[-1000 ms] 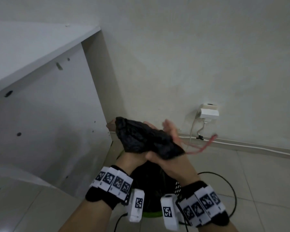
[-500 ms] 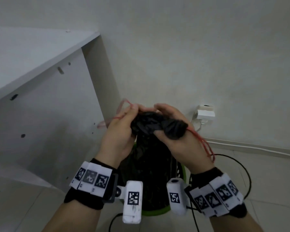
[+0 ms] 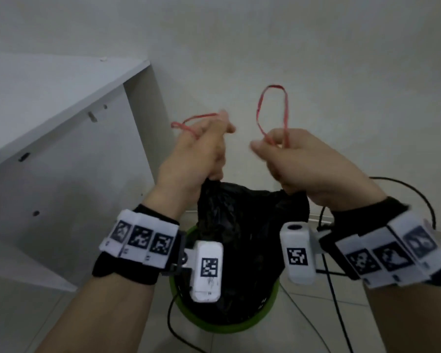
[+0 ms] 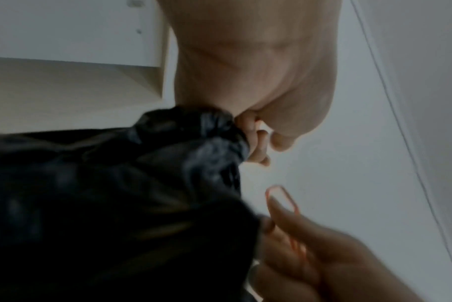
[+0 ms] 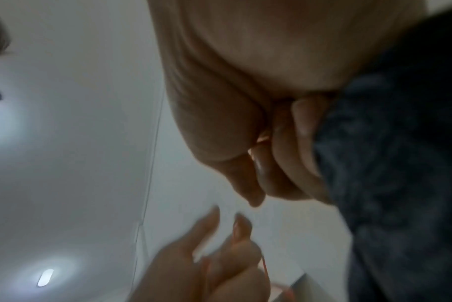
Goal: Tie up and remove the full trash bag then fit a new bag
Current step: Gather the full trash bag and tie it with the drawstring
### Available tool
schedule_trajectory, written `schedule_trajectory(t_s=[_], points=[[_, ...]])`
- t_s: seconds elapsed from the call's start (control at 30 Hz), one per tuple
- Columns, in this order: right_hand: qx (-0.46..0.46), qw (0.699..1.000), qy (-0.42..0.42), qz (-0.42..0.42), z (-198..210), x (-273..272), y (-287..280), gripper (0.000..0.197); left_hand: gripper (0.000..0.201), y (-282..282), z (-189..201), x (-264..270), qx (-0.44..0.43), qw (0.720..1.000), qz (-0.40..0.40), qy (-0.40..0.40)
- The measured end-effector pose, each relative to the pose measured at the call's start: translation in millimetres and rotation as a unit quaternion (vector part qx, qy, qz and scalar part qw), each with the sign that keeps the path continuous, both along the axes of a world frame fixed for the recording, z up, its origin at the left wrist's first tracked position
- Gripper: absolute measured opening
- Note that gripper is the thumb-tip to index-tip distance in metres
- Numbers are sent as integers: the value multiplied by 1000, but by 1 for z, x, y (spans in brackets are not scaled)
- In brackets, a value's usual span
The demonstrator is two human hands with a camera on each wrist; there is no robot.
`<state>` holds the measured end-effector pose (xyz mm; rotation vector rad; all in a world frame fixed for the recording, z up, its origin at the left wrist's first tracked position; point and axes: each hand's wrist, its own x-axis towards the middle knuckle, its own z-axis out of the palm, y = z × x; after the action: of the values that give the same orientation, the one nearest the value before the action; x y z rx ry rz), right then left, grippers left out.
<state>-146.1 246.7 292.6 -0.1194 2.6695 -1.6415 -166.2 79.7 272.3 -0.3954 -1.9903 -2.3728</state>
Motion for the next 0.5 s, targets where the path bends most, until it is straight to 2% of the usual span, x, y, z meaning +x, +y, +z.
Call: schedule_trajectory(t_s=[0.07, 0.1, 0.17, 0.23, 0.3, 0.43, 0.5], points=[[171, 984, 40, 41, 2, 1, -11, 22, 34, 12, -1, 3, -87, 996, -1, 36], [214, 973, 59, 63, 1, 2, -15, 17, 25, 15, -2, 3, -112, 992, 12, 60], [206, 972, 80, 81, 0, 6, -18, 14, 11, 14, -7, 0, -126, 987, 55, 83], [86, 991, 63, 82, -7, 10, -13, 20, 13, 9, -12, -3, -106, 990, 73, 56], [-62, 995, 43, 59, -17, 14, -10, 23, 18, 7, -13, -2, -44, 998, 41, 17], [-246, 966, 58, -59, -31, 15, -3, 26, 42, 1, -14, 5, 42, 995, -34, -81], [-288, 955, 37, -61, -34, 16, 3, 26, 38, -3, -17, 5, 44, 993, -46, -102]])
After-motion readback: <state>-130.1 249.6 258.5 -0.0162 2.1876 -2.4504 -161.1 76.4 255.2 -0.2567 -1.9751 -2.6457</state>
